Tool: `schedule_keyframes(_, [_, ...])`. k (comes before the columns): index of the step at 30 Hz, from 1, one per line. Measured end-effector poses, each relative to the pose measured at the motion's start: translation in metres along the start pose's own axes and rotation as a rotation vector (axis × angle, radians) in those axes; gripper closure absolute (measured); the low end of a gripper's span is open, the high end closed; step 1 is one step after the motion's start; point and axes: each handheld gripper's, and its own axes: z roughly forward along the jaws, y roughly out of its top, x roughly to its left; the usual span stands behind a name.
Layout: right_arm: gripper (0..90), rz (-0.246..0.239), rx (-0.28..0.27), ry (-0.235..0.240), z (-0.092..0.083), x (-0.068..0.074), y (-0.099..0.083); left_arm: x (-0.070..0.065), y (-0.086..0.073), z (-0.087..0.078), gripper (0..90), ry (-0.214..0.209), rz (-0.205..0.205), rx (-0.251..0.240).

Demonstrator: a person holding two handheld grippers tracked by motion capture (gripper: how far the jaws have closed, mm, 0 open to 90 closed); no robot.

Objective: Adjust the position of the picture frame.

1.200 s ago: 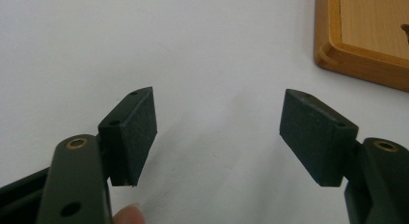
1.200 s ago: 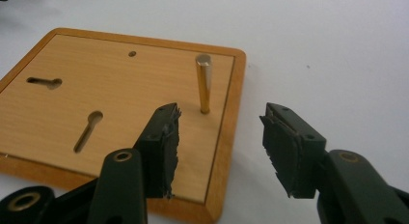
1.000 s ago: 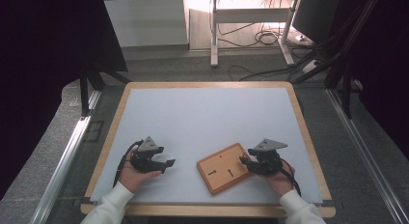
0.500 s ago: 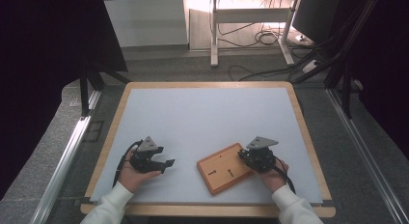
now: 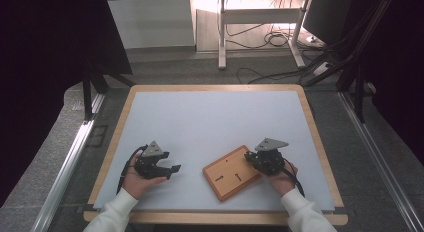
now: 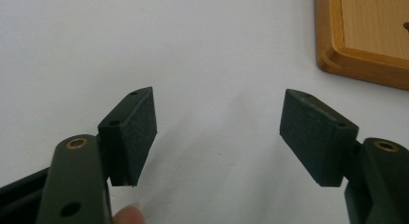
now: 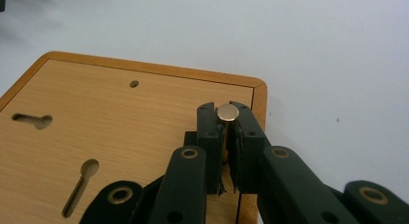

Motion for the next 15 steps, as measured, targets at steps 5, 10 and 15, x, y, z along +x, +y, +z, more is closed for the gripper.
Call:
schedule_keyframes(5, [84.2, -0.032, -0.005, 0.0, 0.01, 0.001, 0.011, 0.0, 0.0, 0.0, 28.9, 0.0, -0.005, -0.006])
schedule_keyframes(10, [84.2, -0.06, -0.011, 0.011, 0.019, 0.004, 0.021, 0.0, 0.0, 0.0, 28.9, 0.0, -0.002, -0.005])
schedule_keyframes(15, [84.2, -0.072, -0.008, 0.049, 0.037, 0.006, 0.032, 0.0, 0.0, -0.001, 28.9, 0.002, 0.0, -0.006])
